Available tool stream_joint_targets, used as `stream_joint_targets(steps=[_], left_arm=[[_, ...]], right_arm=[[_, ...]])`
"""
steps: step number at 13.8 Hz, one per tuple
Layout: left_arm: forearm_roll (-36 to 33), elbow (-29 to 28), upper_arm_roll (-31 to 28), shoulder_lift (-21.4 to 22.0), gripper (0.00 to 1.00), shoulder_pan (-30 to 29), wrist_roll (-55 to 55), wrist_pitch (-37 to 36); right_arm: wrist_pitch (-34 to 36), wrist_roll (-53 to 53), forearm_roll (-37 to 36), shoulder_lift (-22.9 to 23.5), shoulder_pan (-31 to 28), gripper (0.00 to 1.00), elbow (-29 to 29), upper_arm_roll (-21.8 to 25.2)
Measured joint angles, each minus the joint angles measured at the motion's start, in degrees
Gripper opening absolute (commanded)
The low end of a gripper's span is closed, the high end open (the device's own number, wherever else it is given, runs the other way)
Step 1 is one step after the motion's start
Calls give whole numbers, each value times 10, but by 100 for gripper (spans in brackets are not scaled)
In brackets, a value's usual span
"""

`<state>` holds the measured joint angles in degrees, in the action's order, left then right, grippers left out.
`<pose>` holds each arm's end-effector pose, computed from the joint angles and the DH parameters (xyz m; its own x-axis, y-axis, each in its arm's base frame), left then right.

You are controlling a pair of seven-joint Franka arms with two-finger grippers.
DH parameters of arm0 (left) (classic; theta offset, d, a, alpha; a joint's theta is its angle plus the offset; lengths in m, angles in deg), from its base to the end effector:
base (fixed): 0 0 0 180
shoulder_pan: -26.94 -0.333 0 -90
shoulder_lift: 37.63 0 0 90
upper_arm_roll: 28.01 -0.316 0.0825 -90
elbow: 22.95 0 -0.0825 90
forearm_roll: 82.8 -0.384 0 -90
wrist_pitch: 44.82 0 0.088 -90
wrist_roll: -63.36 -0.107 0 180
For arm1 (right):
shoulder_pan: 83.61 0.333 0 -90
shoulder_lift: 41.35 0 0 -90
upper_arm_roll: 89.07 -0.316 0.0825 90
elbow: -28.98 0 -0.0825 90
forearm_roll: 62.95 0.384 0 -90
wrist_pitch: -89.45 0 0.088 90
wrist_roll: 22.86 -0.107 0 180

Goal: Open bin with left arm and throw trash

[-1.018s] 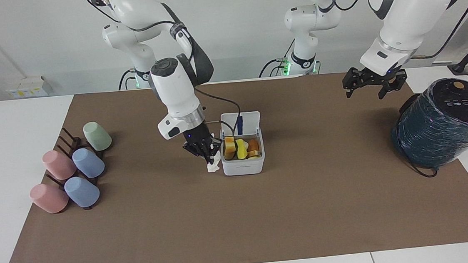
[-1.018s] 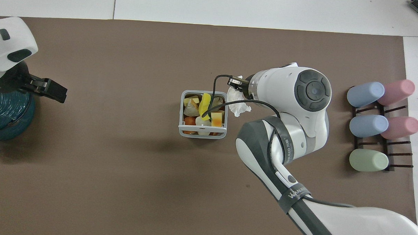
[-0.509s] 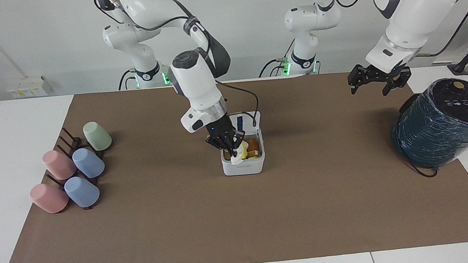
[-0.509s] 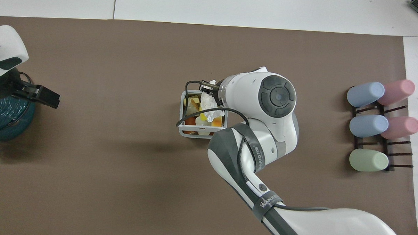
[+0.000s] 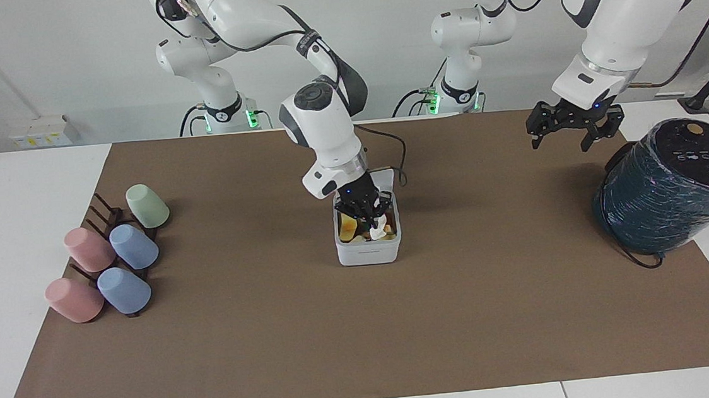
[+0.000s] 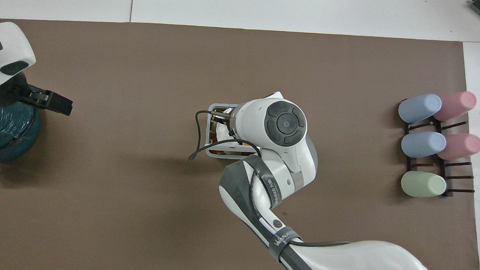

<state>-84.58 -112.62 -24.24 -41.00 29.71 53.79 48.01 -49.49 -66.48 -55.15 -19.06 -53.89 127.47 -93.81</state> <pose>0.5731 -0.0614 0.5984 0.9603 -0.2788 -0.0080 -0.2789 -0.9600 -0.0262 0.5682 0.3831 0.3951 0.9547 -0.2733 0.1178 -0.2248 -0.9216 -0.3163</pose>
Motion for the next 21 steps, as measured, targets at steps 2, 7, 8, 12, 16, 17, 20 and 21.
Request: stream_joint_targets(steps=[2,7,8,12,16,17,20,21], left_arm=[[0,0,0,0,100,0,0,7],[18,-10,2,0,100,0,8,32],[21,-14,2,0,100,0,14,38],[23,-18,2,0,100,0,20,43],[23,-18,2,0,100,0,20,43],[23,-18,2,0,100,0,20,43],[23,-18,1,0,100,0,20,43],[23,-18,0,0,100,0,20,43]], right_arm=[[0,-13,0,0,1,83,0,0],[0,-17,0,-1,-1,100,-4,1],[0,-17,0,-2,-3,100,-6,2],[0,-17,0,-18,-10,100,-10,7],[20,-17,0,-38,-27,100,-10,9],[28,-17,0,-41,-29,100,-10,9],[63,-17,-6,-56,-43,100,-10,10],[82,-17,-18,-64,-53,100,-10,10]])
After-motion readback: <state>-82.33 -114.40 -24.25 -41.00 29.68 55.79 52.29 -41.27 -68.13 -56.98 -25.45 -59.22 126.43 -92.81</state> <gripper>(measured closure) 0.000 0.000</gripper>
